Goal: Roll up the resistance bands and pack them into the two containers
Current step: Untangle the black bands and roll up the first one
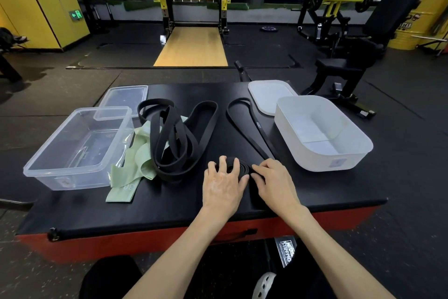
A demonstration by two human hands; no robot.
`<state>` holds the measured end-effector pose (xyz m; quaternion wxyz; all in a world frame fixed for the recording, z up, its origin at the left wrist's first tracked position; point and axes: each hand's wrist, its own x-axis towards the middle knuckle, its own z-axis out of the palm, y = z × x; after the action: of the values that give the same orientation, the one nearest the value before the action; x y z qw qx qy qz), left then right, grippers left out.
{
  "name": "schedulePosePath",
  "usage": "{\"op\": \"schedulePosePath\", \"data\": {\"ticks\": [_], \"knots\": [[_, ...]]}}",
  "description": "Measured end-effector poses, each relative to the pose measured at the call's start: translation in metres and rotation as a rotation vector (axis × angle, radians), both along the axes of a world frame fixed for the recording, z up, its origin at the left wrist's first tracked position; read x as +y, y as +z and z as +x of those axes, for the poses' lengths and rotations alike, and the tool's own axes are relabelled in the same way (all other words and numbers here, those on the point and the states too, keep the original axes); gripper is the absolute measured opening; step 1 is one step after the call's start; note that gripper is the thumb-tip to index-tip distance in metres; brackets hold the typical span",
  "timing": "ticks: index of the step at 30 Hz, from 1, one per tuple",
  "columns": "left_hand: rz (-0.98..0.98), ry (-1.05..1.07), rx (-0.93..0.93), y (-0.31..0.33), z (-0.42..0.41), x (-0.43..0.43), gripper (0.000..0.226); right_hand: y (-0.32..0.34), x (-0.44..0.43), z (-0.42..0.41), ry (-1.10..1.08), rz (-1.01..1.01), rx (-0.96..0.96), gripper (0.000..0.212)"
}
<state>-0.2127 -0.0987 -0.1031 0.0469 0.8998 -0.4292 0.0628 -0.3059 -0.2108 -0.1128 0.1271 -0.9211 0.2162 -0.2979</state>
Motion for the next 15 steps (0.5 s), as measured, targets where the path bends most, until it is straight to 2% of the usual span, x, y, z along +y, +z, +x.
{"op": "schedulePosePath", "data": {"ticks": [2,4,6,9,12,15], "knots": [[0.004,0.003,0.001,0.001,-0.001,0.0,0.06,0.0,0.003,0.003,0.007,-0.018,0.021,0.006],[0.021,0.009,0.008,0.002,-0.003,-0.001,0.062,0.001,0.002,0.007,0.012,-0.027,0.061,0.005],[0.036,0.013,0.005,0.003,-0.005,0.0,0.062,0.001,-0.001,0.005,0.047,-0.035,0.077,0.011],[0.046,0.006,-0.005,0.004,-0.007,0.0,0.064,0.001,-0.001,0.002,0.117,-0.061,0.081,0.035],[0.062,-0.024,0.029,0.006,-0.006,0.002,0.067,-0.001,-0.002,0.004,0.134,-0.086,0.063,0.035],[0.149,-0.14,0.072,0.011,0.007,0.007,0.066,0.0,-0.004,0.005,0.146,-0.112,0.073,0.035]]}}
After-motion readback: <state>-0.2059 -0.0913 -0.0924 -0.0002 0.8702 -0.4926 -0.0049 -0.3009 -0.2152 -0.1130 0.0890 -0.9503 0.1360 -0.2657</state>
